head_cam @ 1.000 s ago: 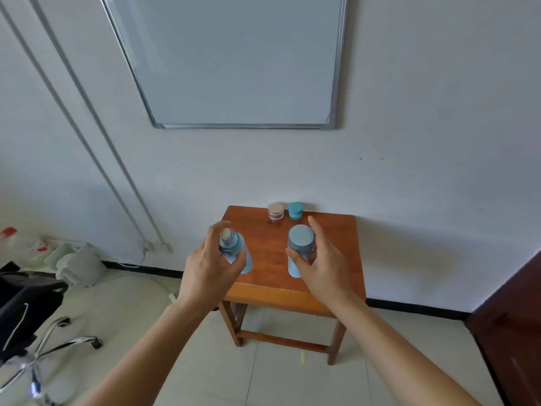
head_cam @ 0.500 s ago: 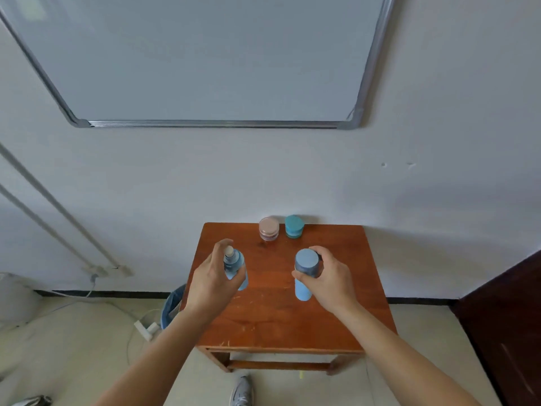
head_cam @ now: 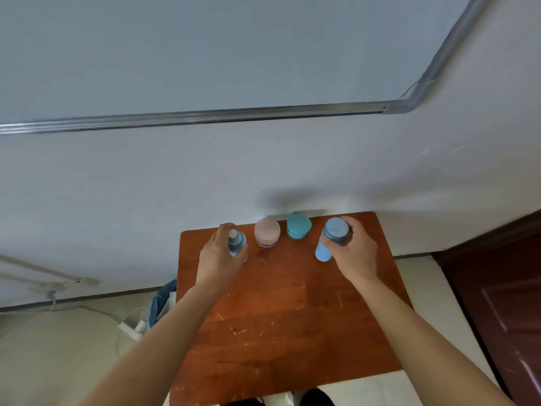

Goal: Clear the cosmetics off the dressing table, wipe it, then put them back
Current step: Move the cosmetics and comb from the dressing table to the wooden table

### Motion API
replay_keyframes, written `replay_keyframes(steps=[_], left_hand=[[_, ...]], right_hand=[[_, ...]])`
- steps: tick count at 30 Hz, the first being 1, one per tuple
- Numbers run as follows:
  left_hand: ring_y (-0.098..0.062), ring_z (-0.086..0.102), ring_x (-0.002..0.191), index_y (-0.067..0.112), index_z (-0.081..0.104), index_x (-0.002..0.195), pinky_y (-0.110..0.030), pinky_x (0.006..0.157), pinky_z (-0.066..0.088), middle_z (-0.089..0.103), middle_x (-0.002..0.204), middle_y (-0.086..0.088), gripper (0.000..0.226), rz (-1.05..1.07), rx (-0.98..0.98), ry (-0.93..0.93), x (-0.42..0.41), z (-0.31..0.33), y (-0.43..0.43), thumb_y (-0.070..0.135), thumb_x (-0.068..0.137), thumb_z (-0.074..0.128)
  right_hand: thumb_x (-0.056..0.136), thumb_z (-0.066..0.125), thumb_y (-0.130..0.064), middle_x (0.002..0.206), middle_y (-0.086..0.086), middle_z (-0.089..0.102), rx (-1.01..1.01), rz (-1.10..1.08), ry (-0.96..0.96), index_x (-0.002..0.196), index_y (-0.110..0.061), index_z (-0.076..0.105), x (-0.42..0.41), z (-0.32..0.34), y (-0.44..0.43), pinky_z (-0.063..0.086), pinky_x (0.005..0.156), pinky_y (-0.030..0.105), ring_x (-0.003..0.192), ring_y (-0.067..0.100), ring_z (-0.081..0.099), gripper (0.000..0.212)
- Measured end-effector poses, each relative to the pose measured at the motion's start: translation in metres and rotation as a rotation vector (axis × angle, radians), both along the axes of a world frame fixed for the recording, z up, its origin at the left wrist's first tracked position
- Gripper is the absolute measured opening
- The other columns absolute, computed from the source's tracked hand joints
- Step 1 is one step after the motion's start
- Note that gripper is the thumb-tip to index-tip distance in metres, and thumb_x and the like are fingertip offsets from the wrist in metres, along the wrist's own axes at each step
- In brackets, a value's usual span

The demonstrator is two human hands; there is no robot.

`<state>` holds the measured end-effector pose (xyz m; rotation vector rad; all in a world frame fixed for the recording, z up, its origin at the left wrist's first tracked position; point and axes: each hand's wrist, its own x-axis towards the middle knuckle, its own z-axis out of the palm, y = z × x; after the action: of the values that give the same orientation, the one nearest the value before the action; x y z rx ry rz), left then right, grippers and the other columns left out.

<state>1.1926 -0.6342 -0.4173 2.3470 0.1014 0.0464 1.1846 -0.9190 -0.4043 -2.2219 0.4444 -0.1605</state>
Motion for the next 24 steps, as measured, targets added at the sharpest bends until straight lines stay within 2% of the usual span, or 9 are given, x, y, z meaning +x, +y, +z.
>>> replay_keyframes(steps=[2,7,11,13,16,18,20,22,24], left_hand=[[-0.013,0.060,0.084,0.035,0.045,0.111,-0.024,0.068,0.049,0.059,0.098,0.010,0.042,0.017,-0.003,0.015,0.016,-0.005,-0.002,0.030,0.083,0.075],[-0.018,0.061,0.083,0.032,0.047,0.108,-0.028,0.067,0.050,0.060,0.097,0.007,0.039,0.054,0.003,0.021,0.040,-0.012,-0.006,0.024,0.083,0.076],[-0.017,0.061,0.085,0.029,0.048,0.111,-0.028,0.069,0.051,0.059,0.100,0.008,0.040,0.073,0.021,0.018,0.050,-0.015,-0.011,0.026,0.083,0.076],[-0.017,0.061,0.086,0.027,0.050,0.113,-0.027,0.070,0.051,0.061,0.104,0.005,0.040,0.076,0.033,0.015,0.052,-0.017,-0.012,0.027,0.083,0.075],[-0.018,0.060,0.089,0.025,0.050,0.116,-0.028,0.071,0.051,0.062,0.110,0.000,0.041,0.063,0.041,0.018,0.052,-0.019,-0.013,0.027,0.084,0.075],[-0.018,0.059,0.092,0.022,0.049,0.120,-0.027,0.073,0.050,0.061,0.116,-0.003,0.043,0.045,0.048,0.052,0.052,-0.017,-0.012,0.026,0.085,0.074],[-0.021,0.059,0.099,0.018,0.049,0.126,-0.027,0.078,0.048,0.058,0.125,-0.007,0.047,0.029,0.058,0.101,0.052,-0.010,-0.012,0.026,0.086,0.072],[-0.025,0.058,0.113,0.018,0.046,0.135,-0.029,0.084,0.046,0.051,0.138,-0.007,0.055,0.021,0.105,0.127,0.051,0.004,-0.010,0.029,0.087,0.071],[-0.026,0.054,0.122,0.019,0.044,0.139,-0.035,0.087,0.047,0.045,0.145,-0.004,0.058,0.007,0.172,0.078,0.048,0.024,-0.008,0.033,0.088,0.068]], right_hand=[[0.074,0.085,-0.038,0.117,-0.009,0.064,-0.008,0.002,0.003,0.129,-0.024,0.055,0.016,-0.008,-0.001,0.048,0.085,0.020,0.103,0.005,0.057,0.064],[0.074,0.085,-0.038,0.115,-0.010,0.066,0.018,0.049,0.011,0.126,-0.025,0.055,0.045,-0.021,-0.002,0.044,0.076,0.003,0.098,0.001,0.060,0.062],[0.074,0.085,-0.039,0.116,-0.009,0.066,0.019,0.054,-0.014,0.127,-0.023,0.055,0.059,-0.027,-0.007,0.046,0.074,0.001,0.097,0.001,0.060,0.063],[0.074,0.085,-0.038,0.116,-0.009,0.065,0.008,0.070,-0.023,0.127,-0.023,0.054,0.063,-0.029,-0.008,0.049,0.076,0.006,0.098,0.003,0.060,0.063],[0.075,0.084,-0.036,0.118,-0.007,0.063,-0.015,0.086,-0.028,0.127,-0.024,0.050,0.062,-0.033,-0.008,0.056,0.081,0.020,0.103,0.008,0.061,0.063],[0.077,0.083,-0.035,0.118,-0.007,0.060,-0.026,0.108,-0.015,0.127,-0.024,0.048,0.060,-0.033,-0.009,0.057,0.081,0.023,0.105,0.010,0.060,0.062],[0.078,0.082,-0.035,0.115,-0.007,0.058,-0.051,0.158,0.024,0.125,-0.024,0.046,0.061,-0.030,-0.013,0.057,0.078,0.022,0.104,0.012,0.060,0.061],[0.078,0.080,-0.041,0.117,-0.004,0.056,-0.120,0.210,0.099,0.127,-0.022,0.046,0.063,-0.021,-0.017,0.058,0.077,0.028,0.105,0.015,0.060,0.063],[0.079,0.076,-0.050,0.124,0.000,0.053,-0.197,0.219,0.152,0.134,-0.022,0.042,0.062,-0.006,-0.019,0.057,0.077,0.032,0.106,0.019,0.060,0.071]])
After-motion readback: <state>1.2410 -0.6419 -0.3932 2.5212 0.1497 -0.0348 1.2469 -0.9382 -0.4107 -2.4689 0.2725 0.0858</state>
